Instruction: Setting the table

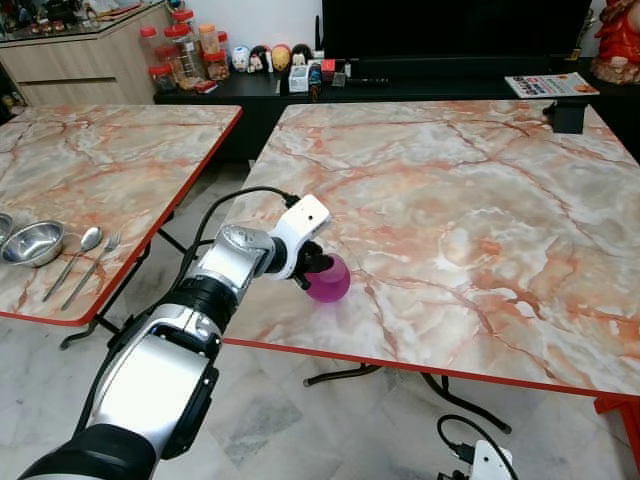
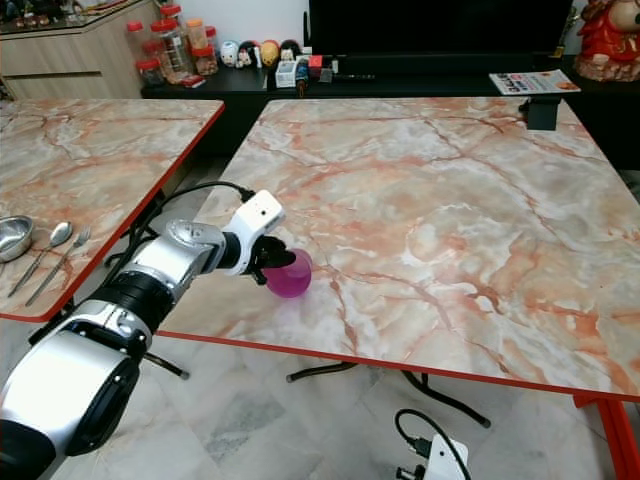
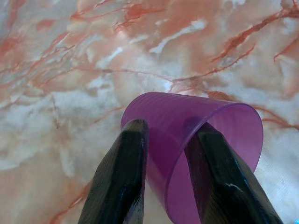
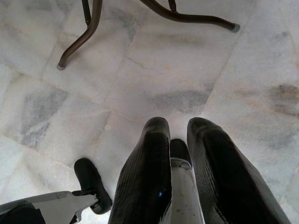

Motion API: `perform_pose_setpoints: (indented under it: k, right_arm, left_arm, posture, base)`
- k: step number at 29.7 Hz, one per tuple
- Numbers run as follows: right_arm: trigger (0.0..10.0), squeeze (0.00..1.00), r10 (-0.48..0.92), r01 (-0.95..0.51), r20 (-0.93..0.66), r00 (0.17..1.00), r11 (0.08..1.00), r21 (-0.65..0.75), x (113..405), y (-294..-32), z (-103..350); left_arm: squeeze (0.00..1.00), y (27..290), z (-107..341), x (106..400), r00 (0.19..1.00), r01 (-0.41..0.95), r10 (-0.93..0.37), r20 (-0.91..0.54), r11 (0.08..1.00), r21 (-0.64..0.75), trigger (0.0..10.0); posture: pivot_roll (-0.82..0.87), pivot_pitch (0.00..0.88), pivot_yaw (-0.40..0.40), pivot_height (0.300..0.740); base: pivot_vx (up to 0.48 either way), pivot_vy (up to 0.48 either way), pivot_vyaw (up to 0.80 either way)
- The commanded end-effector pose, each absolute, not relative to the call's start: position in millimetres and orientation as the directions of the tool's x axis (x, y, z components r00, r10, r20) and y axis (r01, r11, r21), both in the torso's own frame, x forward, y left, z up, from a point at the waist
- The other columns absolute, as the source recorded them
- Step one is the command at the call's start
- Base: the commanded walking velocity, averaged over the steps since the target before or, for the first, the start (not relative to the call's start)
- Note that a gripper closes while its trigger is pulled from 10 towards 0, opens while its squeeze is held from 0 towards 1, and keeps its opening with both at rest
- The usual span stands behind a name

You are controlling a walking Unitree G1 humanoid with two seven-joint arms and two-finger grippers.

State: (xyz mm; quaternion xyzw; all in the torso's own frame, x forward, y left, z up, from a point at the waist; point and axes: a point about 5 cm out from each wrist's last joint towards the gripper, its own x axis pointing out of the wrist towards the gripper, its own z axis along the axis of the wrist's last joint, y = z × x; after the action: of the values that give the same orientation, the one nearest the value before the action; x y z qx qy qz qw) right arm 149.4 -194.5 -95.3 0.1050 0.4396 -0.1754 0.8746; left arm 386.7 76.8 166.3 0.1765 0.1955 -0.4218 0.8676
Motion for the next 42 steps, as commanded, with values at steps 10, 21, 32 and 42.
perform_pose_setpoints:
  k: [10, 21, 32, 42]
  right_arm:
    - [10.0, 0.00, -0.211, 0.410, -0.811, 0.545, 0.911, 0.039, 147, -192, -96]
    - [10.0, 0.00, -0.213, 0.418, -0.813, 0.542, 0.908, 0.041, 146, -192, -97]
    - [10.0, 0.00, -0.211, 0.417, -0.812, 0.544, 0.908, 0.043, 147, -192, -97]
    - [10.0, 0.00, -0.208, 0.412, -0.811, 0.547, 0.910, 0.045, 148, -191, -96]
  left_arm:
    - [0.00, 87, 138, 383, 0.627, 0.636, -0.584, -0.516, 0.766, -0.094, 10.0]
    - [0.00, 86, 123, 379, 0.673, 0.447, -0.526, -0.520, 0.849, -0.281, 10.0]
    - [0.00, 78, 142, 387, 0.769, 0.426, -0.529, -0.358, 0.842, -0.330, 10.0]
    - [0.00, 70, 152, 379, 0.692, 0.578, -0.634, -0.346, 0.773, -0.260, 10.0]
  posture:
    - [-0.01, 0.000, 0.100, 0.740]
    - [-0.02, 0.000, 0.101, 0.740]
    - [-0.02, 0.000, 0.103, 0.740]
    - [-0.01, 0.000, 0.097, 0.740]
  base:
    - [0.000, 0.000, 0.00]
    - [0.000, 0.000, 0.00]
    - [0.000, 0.000, 0.00]
    - [0.000, 0.000, 0.00]
